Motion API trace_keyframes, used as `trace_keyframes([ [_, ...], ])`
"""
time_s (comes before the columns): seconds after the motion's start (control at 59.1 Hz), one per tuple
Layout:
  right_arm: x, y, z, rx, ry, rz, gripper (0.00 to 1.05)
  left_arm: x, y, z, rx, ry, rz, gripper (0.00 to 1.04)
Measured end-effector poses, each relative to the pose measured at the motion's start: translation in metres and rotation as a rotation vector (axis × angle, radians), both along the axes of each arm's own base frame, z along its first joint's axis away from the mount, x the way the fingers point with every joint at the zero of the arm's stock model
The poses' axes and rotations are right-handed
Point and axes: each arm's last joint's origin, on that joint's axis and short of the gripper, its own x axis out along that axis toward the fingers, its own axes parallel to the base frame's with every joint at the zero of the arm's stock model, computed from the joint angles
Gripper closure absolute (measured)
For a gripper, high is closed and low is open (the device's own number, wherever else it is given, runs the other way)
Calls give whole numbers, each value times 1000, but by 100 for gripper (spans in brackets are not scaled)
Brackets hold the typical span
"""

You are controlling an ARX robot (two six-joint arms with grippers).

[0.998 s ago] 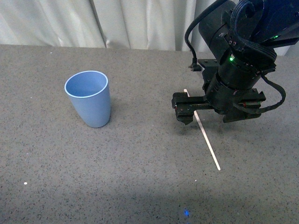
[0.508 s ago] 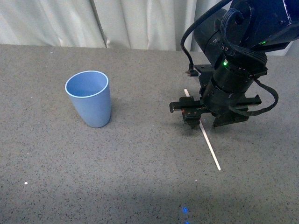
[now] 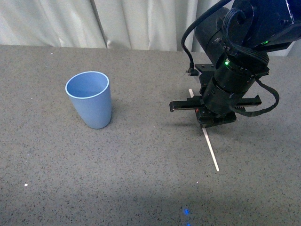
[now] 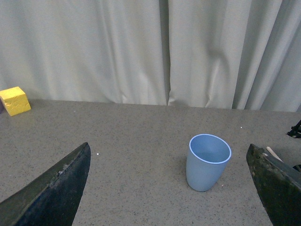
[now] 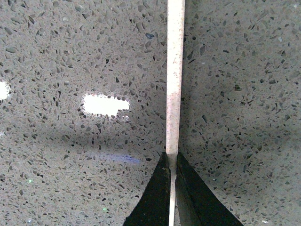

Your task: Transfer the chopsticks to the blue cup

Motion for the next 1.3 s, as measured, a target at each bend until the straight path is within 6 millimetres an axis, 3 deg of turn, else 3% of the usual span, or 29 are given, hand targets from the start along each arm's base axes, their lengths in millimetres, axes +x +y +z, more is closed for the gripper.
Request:
trace_keyframes([
  [0.152,-9,-5,20,9,-213,70,104,0,0,0,0,0,0,7],
  [0.271,-14,-7,56,103,-491,151,104,0,0,0,0,0,0,7],
  [0.372,-20,-5,98,309,-803,229,104,0,0,0,0,0,0,7],
  [0.558,-26,13,134,597,-1122,387,104,0,0,0,0,0,0,7],
  [0.677,-30,40,135,667,-1160,525,104,0,0,0,0,0,0,7],
  [0.931,-32,88,111,729,-1131,659,104,0,0,0,0,0,0,7],
  [1.134,-24,108,102,756,-1125,676,104,0,0,0,0,0,0,7],
  [1.303,-24,113,96,757,-1080,695,104,0,0,0,0,0,0,7],
])
